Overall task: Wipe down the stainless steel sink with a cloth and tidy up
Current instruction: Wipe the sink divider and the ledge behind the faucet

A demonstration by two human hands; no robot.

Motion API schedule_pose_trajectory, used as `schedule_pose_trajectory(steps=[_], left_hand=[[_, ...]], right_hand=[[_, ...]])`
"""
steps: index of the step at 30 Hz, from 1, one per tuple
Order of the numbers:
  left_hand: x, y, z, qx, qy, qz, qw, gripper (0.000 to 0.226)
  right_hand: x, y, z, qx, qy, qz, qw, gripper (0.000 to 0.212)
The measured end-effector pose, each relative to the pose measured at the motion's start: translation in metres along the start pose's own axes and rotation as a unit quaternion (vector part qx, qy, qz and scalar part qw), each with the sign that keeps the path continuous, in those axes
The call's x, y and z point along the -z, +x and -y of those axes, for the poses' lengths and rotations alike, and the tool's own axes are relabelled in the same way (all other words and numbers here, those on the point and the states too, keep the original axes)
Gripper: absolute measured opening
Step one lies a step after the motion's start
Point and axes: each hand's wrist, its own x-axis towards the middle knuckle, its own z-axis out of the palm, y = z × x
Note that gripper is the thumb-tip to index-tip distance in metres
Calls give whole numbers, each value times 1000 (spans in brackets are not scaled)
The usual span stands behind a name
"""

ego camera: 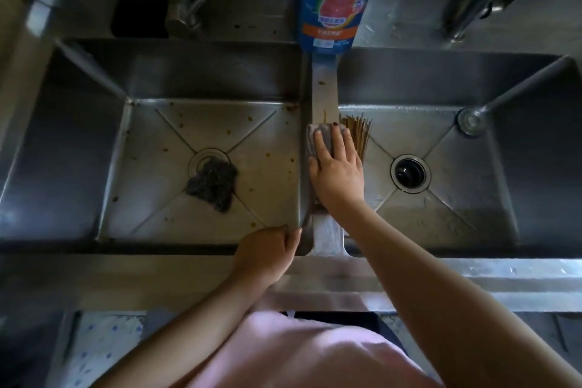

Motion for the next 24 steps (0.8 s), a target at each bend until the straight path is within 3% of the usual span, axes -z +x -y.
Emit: schedule_pose_trajectory(steps=[11,24], left_hand=[[-2,1,1,-20,38,-49,998,47],[-6,0,2,3,19,-27,999,52]], right_hand=[[-10,-48,-6,23,-36,3,999,53],[6,48,-3,28,-27,11,999,55]])
